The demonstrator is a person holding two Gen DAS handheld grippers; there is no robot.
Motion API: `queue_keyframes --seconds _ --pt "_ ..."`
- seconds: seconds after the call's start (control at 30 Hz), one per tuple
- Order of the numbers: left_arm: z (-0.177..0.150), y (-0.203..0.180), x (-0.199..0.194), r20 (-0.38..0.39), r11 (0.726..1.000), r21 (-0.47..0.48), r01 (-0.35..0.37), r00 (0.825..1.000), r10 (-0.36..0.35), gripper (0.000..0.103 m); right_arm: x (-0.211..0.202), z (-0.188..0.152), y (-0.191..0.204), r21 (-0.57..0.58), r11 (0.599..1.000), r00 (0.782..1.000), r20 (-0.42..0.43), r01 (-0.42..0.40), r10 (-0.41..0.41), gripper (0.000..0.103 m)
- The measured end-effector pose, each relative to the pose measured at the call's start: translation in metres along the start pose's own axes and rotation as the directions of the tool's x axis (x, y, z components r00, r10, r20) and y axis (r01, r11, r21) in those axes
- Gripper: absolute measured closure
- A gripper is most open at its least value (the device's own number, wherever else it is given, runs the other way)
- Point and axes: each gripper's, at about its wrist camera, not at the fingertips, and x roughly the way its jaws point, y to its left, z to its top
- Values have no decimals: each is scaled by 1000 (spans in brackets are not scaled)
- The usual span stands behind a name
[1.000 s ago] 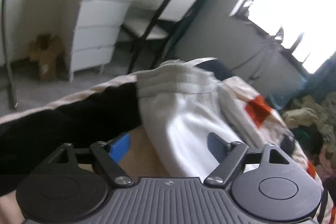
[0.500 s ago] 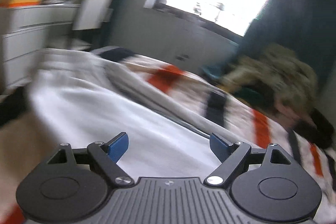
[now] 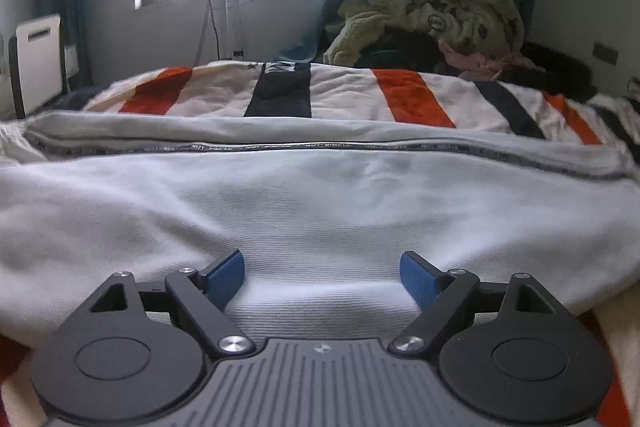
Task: Fold clothes
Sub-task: 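Lay the sweatpants folded lengthwise on the bed and open both grippers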
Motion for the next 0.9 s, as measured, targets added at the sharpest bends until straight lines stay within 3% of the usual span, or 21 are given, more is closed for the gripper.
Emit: queue_keyframes --seconds 0.13,0.3,0.4,0.47,0.63,0.77,0.9 --pt "4 5 4 -17 999 -29 16 1000 -16 16 16 2 10 -78 997 1000 7 5 -5 27" --pt "7 3 6 -15 1000 -6 3 1000 -3 16 28 7 17 -88 996 991 132 12 -1 28" --pt "8 6 4 -15 1000 -22 13 1000 -13 16 36 8 27 -173 981 985 160 86 -58 48" --pt "9 8 4 -15 999 -34 18 1000 -18 16 37 10 30 -220 967 983 157 131 -98 80" --pt "9 5 7 -24 1000 -11 9 1000 -9 16 25 8 42 -270 953 978 193 135 -84 84" --pt "12 6 8 -34 999 -2 39 999 -39 7 11 -11 73 -382 916 963 270 122 -16 85" --pt "15 11 5 -34 998 -32 57 998 -58 7 -1 -49 116 -583 790 933 358 189 41 85"
